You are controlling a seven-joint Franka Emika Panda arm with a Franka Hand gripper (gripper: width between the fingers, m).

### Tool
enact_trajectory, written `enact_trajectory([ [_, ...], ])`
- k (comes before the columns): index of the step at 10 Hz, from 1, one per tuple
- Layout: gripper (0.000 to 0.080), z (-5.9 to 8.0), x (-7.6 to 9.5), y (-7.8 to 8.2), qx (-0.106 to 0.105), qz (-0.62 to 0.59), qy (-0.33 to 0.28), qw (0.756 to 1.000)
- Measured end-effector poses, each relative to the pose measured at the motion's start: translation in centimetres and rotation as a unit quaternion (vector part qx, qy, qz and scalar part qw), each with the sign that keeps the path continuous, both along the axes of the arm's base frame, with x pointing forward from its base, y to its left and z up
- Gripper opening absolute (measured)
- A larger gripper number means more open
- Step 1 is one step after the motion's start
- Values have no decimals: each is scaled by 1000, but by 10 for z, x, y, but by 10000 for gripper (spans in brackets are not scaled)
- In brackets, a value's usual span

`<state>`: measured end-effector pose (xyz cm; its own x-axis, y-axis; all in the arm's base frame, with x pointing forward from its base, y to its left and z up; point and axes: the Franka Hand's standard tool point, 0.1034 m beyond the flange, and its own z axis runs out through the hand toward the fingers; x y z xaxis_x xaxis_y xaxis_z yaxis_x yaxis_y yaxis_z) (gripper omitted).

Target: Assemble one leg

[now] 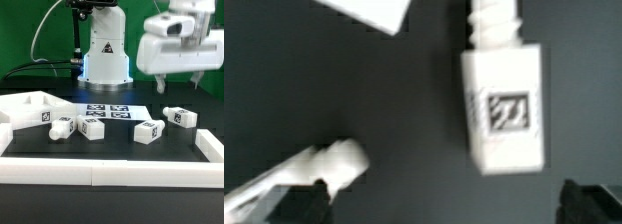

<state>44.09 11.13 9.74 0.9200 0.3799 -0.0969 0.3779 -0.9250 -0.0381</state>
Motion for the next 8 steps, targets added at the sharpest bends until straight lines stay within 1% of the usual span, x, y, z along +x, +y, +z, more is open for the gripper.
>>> enact_trajectory([
  [1, 647, 4, 17, -8, 5, -6, -3, 1000],
  [2, 649, 1, 14, -6, 4, -5, -3, 1000],
  [5, 649, 0, 13, -6, 4, -4, -2, 1000],
  [6, 649, -1, 14, -8, 3, -21, -2, 1000],
  [7, 649, -4, 18, -16, -3, -62, -2, 998],
  [8, 649, -8, 21, -21, -11, -125, 0, 992],
])
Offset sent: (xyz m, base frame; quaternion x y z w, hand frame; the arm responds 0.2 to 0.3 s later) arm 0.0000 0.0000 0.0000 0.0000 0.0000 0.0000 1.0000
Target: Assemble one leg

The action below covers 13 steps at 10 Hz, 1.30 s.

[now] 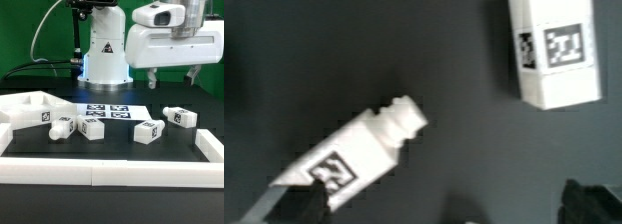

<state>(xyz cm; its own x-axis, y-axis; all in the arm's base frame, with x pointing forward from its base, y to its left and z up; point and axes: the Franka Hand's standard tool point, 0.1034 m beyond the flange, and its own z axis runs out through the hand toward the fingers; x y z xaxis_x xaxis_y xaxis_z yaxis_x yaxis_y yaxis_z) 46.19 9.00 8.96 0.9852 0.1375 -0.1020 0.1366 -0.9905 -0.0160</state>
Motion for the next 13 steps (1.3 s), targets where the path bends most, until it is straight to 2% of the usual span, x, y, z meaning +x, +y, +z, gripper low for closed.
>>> enact_trajectory([
  [1, 649, -7, 3, -4, 1, -68, -2, 998],
  [2, 649, -16, 8, -15, 11, -116, 7, 993],
  [3, 649, -19, 17, -25, 26, -153, 21, 988],
  [5, 649, -18, 17, -16, 21, -220, 21, 975],
  [7, 649, -20, 17, -17, 14, -274, 26, 961],
  [9, 649, -52, 33, -34, 16, -307, 23, 951],
  [10, 649, -63, 35, -34, 17, -302, 8, 953],
  [12, 649, -76, 34, -32, 19, -297, -35, 954],
  [13, 649, -75, 34, -32, 19, -297, -29, 954],
])
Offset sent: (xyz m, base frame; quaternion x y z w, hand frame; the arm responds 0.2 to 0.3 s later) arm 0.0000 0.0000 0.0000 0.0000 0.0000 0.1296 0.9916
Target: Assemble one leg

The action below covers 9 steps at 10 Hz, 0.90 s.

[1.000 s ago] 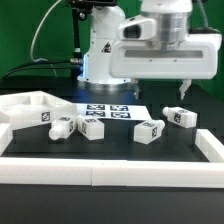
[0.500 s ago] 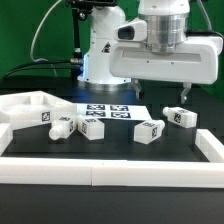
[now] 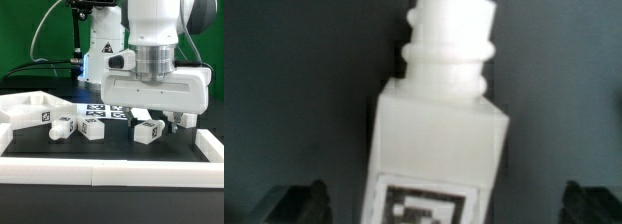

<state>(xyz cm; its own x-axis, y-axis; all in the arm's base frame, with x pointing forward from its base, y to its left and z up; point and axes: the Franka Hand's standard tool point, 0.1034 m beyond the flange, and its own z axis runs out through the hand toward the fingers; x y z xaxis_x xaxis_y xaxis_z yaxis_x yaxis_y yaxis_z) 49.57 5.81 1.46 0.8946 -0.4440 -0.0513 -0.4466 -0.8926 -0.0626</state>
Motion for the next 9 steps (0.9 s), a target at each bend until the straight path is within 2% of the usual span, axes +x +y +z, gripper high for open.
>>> enact_trajectory([
  [2, 391, -1, 0, 0, 0, 1, 0, 1000],
  [3, 391, 0, 0, 0, 0, 1, 0, 1000],
  [4, 282, 1, -3, -1, 1, 5, 1, 1000],
  [5, 282, 8, -20, -6, 6, 6, 7, 1000],
  [7, 282, 27, -70, 1, 0, 15, 6, 1000],
  [8, 282, 34, -80, 3, -2, 21, 0, 1000],
  [9, 282, 32, -78, 3, -2, 23, 0, 1000],
])
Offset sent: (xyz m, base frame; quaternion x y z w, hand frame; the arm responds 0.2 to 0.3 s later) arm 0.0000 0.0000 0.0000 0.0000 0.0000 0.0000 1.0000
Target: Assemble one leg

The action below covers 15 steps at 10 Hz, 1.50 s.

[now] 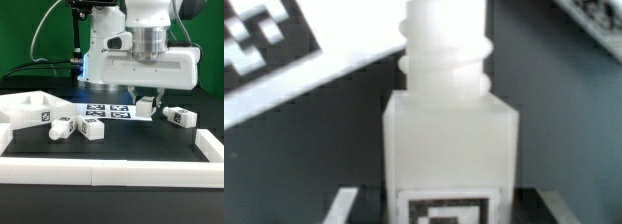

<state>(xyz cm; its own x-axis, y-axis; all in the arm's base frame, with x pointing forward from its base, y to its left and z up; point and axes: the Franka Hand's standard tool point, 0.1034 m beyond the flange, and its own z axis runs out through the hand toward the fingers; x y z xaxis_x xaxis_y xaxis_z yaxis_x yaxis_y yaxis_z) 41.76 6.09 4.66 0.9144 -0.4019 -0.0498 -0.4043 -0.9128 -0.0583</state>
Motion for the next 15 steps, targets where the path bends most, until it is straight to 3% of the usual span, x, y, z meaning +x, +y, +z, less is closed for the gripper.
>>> enact_trajectory([
  [3, 284, -4, 0, -1, 0, 24, -2, 1000],
  [7, 284, -34, -4, -27, -18, 93, -35, 995],
  [9, 284, -34, -3, -27, -19, 92, -38, 995],
  [10, 399, -34, -3, -27, -19, 92, -38, 995],
  [11, 399, -32, -4, -26, -17, 94, -35, 995],
  [12, 539, -18, -6, -26, -12, 105, -28, 994],
  [13, 627, 5, -7, -32, -7, 116, -29, 993],
  [15, 645, 49, 5, -64, 6, 180, -35, 983],
])
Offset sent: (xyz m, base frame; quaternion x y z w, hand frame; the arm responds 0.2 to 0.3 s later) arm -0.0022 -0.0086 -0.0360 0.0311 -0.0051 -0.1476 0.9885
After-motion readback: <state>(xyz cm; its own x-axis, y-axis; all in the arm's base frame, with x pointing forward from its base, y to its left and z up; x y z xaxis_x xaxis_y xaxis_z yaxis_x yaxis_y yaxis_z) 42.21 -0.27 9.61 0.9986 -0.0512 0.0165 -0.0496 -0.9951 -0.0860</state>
